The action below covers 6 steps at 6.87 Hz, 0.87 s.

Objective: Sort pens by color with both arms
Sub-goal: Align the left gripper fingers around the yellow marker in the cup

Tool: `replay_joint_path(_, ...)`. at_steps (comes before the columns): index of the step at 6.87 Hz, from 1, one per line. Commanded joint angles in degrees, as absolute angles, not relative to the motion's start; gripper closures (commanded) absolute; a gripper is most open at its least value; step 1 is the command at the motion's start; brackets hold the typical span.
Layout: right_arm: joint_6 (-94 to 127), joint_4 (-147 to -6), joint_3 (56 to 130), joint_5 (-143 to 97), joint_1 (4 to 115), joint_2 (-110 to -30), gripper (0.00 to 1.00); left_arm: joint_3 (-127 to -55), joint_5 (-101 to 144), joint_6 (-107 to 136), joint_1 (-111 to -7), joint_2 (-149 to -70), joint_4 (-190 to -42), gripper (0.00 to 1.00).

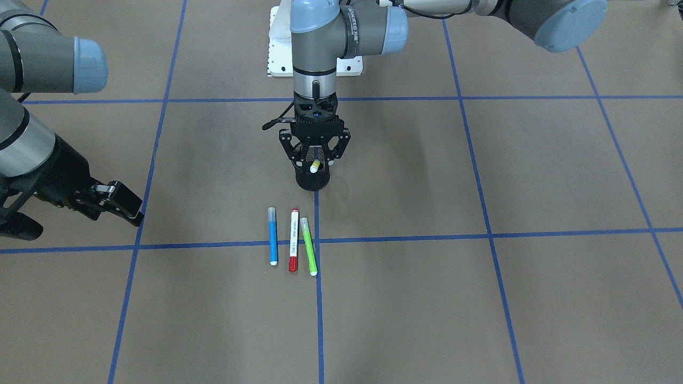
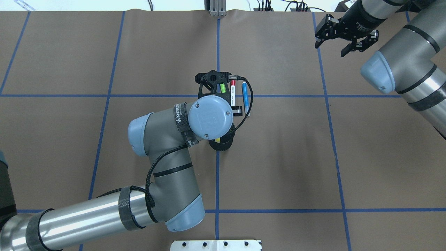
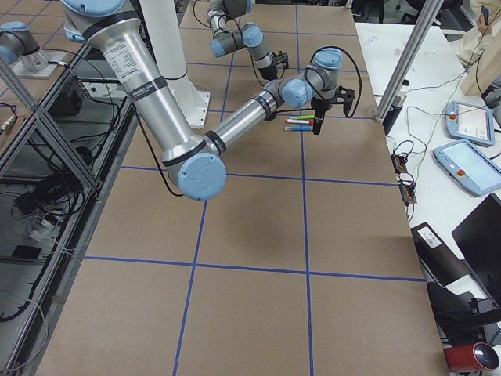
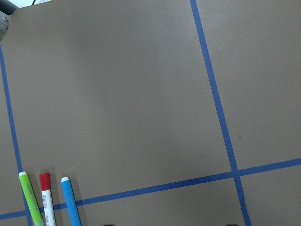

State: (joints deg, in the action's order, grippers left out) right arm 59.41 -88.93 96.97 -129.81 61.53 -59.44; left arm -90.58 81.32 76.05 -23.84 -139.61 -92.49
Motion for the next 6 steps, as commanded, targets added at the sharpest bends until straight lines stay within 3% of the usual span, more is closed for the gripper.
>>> replay_joint_path(1,59.41,-88.86,96.94,-129.81,61.52,-59.41,0.16,-90.18,81.21,76.03,-23.82,-139.57,-92.55,0.56)
replay_joint_path(6,59.41,-88.86,97.03,-129.81,61.52,-59.41,0.16,-89.82,81.21,76.03,-23.82,-139.57,-92.55,0.65)
